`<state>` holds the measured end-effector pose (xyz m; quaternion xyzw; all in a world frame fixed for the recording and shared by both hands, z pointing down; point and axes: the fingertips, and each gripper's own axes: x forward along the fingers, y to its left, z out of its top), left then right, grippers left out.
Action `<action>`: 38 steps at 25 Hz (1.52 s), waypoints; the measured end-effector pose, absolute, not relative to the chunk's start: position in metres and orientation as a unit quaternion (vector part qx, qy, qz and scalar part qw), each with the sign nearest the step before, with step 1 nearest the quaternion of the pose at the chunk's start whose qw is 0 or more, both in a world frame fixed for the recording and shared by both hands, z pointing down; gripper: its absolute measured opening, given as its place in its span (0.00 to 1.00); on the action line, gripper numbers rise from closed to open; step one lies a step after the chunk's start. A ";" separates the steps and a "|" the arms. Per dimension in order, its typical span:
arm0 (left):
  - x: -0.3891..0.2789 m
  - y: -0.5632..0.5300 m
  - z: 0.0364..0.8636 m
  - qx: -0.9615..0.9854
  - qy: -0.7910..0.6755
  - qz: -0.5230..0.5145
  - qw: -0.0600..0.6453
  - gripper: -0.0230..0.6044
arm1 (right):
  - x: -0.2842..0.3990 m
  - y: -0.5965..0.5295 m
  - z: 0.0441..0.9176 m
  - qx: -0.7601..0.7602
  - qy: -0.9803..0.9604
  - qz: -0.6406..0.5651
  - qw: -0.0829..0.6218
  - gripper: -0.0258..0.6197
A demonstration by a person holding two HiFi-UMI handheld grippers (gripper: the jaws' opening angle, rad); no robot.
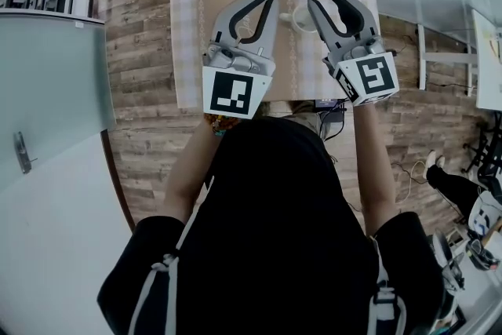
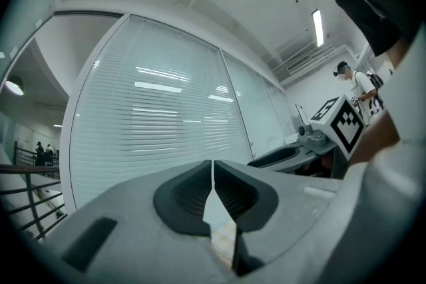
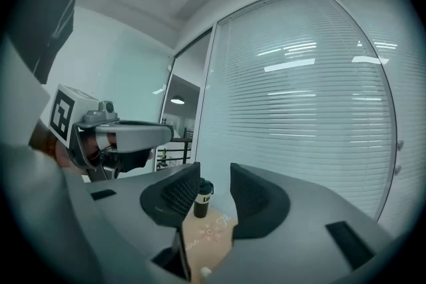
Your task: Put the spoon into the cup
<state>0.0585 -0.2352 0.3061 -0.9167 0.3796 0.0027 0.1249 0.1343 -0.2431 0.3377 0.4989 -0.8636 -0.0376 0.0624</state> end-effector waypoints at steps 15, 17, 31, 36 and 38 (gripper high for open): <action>0.057 -0.216 0.287 -0.900 0.409 0.045 0.145 0.06 | 0.145 -0.204 0.290 0.587 -0.803 -0.107 -0.002 0.17; 0.058 -0.216 0.292 -0.900 0.409 0.041 0.143 0.06 | 0.143 -0.201 0.297 0.587 -0.803 -0.098 -0.001 0.17; 0.068 -0.202 0.340 -0.920 0.378 0.013 0.107 0.06 | 0.127 -0.194 0.332 0.577 -0.814 -0.058 0.017 0.10; 0.074 -0.199 0.359 -0.930 0.361 0.017 0.069 0.06 | 0.124 -0.193 0.343 0.572 -0.818 -0.050 0.027 0.09; 0.077 -0.198 0.363 -0.933 0.353 0.013 0.065 0.06 | 0.122 -0.192 0.348 0.568 -0.822 -0.043 0.031 0.08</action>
